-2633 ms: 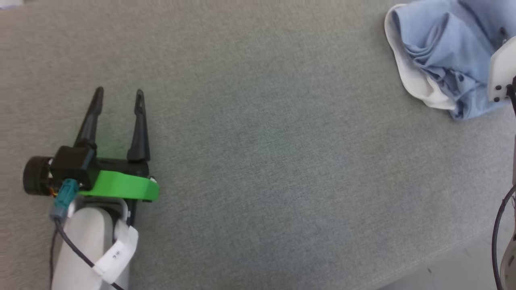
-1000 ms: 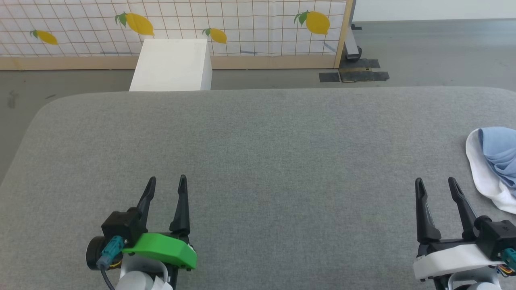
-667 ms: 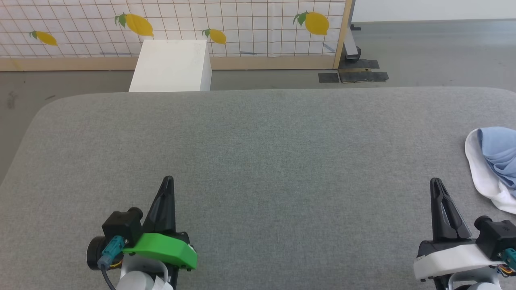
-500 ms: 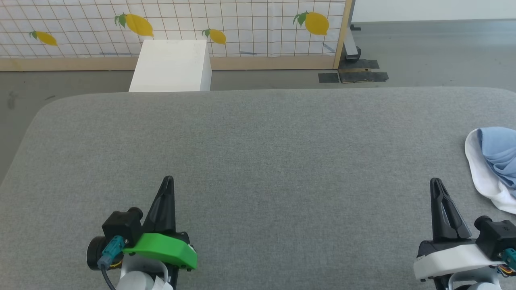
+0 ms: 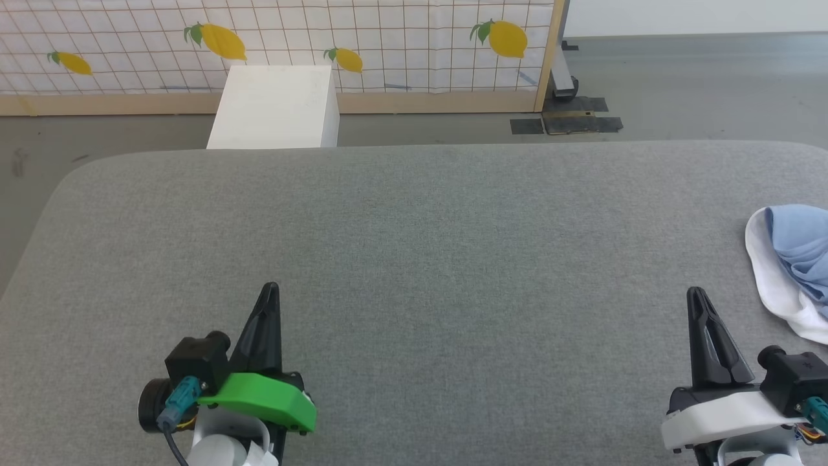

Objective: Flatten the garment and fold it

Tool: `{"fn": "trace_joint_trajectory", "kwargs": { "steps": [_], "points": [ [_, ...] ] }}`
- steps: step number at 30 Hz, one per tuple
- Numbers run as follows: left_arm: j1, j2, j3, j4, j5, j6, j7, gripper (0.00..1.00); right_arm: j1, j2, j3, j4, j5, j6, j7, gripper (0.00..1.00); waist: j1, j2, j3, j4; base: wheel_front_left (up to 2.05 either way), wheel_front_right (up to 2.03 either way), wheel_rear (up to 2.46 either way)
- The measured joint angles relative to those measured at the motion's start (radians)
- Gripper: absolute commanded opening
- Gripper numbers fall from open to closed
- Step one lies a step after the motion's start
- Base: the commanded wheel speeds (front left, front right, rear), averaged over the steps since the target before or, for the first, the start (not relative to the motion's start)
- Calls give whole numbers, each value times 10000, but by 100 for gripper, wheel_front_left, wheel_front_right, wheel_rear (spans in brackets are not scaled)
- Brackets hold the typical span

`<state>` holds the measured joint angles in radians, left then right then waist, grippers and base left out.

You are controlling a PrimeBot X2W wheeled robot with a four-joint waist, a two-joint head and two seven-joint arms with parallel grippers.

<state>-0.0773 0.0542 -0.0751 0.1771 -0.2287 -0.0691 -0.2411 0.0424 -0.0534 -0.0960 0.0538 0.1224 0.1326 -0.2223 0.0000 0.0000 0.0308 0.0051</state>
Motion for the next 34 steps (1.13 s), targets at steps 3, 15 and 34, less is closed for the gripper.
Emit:
{"fn": "trace_joint_trajectory", "kwargs": {
  "steps": [3, 15, 34],
  "points": [
    [0, 0, 13, -38, 50, 4, 38, 0, 0, 0, 21, -4, -46, 0, 36, 0, 0, 0, -9, -1, 0, 0, 0],
    [8, 0, 88, -230, 232, 86, 299, 0, -3, 0, 117, -35, -113, 0, 288, 0, 0, 0, -40, -7, 0, 0, 0],
    [119, 0, 232, -512, 619, 180, 671, 0, -13, 0, 272, -111, -347, 0, 640, 0, 0, 0, -90, -15, 0, 0, 0]
  ]
}}
